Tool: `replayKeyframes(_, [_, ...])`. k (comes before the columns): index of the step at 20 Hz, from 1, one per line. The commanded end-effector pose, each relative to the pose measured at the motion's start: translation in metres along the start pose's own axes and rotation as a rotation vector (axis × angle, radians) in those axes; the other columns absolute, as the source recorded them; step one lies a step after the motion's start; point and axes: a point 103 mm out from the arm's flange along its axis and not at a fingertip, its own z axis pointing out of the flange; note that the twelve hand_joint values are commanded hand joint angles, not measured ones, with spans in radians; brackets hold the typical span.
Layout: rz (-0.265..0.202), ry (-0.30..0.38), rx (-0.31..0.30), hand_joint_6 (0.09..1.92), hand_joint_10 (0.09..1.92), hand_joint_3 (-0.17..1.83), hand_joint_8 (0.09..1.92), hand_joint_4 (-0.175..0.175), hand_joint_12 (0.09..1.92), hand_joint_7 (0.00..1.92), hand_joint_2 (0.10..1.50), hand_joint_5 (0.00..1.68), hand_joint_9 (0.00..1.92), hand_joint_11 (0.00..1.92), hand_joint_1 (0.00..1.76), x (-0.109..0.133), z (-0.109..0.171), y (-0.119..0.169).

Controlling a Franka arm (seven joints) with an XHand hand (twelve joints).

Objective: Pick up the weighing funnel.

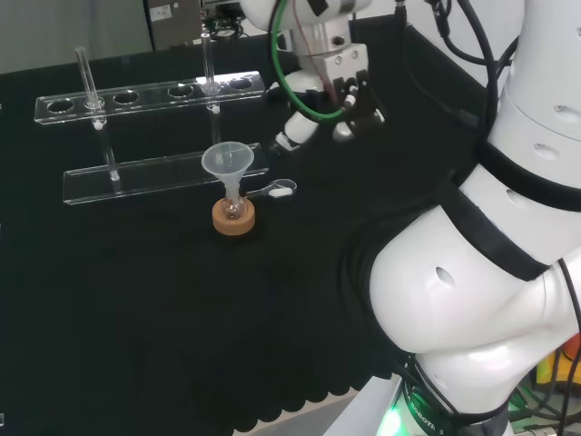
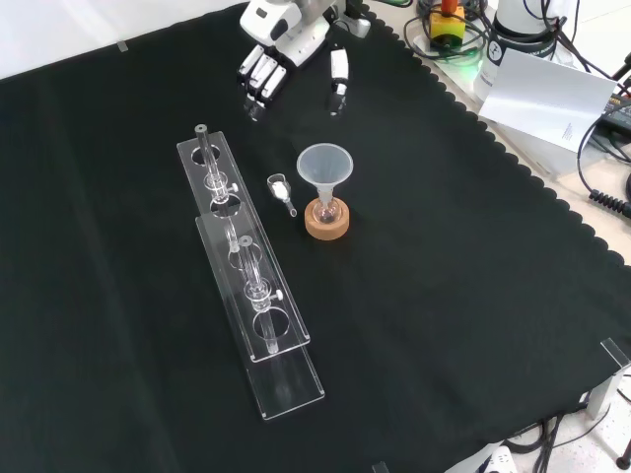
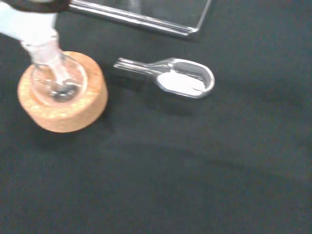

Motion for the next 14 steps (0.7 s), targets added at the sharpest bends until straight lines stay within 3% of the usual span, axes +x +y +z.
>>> replayKeyframes(1, [0.030,0.032,-0.068,0.09,0.64,0.42,0.70,-0.064,1.37,0.22,0.72,0.38,0.50,0.21,0.78,-0.041,0.026,-0.007])
replayKeyframes(14, [0.010,0.102,-0.005,0.09,0.59,0.55,0.71,-0.071,1.34,0.37,0.67,0.47,0.65,0.30,0.84,-0.049,0.077,0.035])
